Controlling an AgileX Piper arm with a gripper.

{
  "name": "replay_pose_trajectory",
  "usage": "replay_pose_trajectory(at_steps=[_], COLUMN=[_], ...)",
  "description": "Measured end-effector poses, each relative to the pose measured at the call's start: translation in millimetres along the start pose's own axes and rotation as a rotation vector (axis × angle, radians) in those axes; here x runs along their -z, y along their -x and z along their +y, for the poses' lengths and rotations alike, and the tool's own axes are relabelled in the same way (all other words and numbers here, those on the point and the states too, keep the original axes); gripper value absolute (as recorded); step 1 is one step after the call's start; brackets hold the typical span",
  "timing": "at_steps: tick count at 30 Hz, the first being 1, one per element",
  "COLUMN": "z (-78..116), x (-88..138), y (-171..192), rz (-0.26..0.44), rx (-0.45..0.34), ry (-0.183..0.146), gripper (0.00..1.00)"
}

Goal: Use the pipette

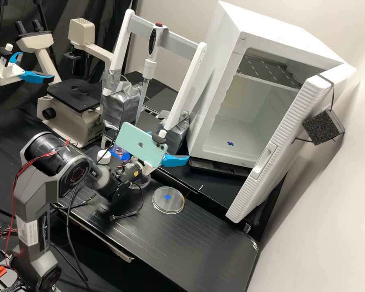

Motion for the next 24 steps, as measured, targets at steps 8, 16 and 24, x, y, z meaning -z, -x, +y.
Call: replay_pose_trajectory(at_steps=[8,16,24], z=[0.1,10.9,28.3], x=[0.1,3.2,66.8], y=[0.0,34.0,79.6], rz=[0.001,0.041,0.314], rx=[-0.001,-0.022,-0.094], ry=[0.0,-0.024,-0.032], gripper=[1.0,1.0,1.0])
